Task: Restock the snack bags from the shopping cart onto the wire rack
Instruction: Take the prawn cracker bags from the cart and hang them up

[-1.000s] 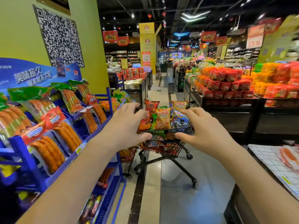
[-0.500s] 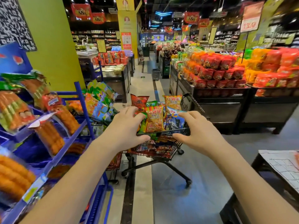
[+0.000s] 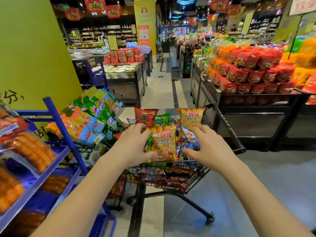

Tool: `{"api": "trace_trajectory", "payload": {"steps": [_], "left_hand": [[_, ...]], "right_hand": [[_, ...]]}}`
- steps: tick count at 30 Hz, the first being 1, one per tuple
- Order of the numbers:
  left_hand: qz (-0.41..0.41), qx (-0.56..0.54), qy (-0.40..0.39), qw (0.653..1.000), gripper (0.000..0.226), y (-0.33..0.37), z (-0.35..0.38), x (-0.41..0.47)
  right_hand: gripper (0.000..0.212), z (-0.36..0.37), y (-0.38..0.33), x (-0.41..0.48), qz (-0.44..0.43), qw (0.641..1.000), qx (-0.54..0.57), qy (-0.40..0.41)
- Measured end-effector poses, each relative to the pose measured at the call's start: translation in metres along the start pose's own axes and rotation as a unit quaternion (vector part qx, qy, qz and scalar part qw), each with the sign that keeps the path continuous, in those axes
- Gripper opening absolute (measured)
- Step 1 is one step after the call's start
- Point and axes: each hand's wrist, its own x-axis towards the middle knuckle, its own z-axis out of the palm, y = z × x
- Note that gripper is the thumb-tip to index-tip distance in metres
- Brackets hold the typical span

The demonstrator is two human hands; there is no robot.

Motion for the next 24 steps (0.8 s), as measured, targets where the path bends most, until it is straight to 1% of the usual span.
{"api": "trace_trajectory", "payload": {"steps": [3,8,14,17,20,24], "left_hand": [[-0.011,-0.011,-0.016,1.000,0.081,-0.012,0.013,0.031],[-0.007,-0.023,-0.046,0.999,0.084,-0.033,0.042,0.083],[-0.001,-0.072,-0.061,0.996,0.093,-0.065,0.074,0.142],[0.000,-0.094,-0.081,0.992,0.103,-0.080,0.094,0.168],[-0.023,-0.170,-0.110,0.979,0.116,-0.090,0.115,0.186],[-0.075,-0.274,-0.154,0.946,0.132,-0.103,0.158,0.200]], "right_hand": [[0.080,0.015,0.015,0.035,0.001,1.000,0.004,-0.015],[0.078,0.044,0.031,0.088,0.012,0.999,0.004,-0.039],[0.079,0.079,0.045,0.144,0.038,0.998,0.014,-0.057],[0.081,0.098,0.055,0.165,0.053,0.996,0.018,-0.065],[0.080,0.117,0.066,0.179,0.057,0.996,0.023,-0.067],[0.076,0.138,0.081,0.198,0.064,0.994,0.024,-0.084]]}}
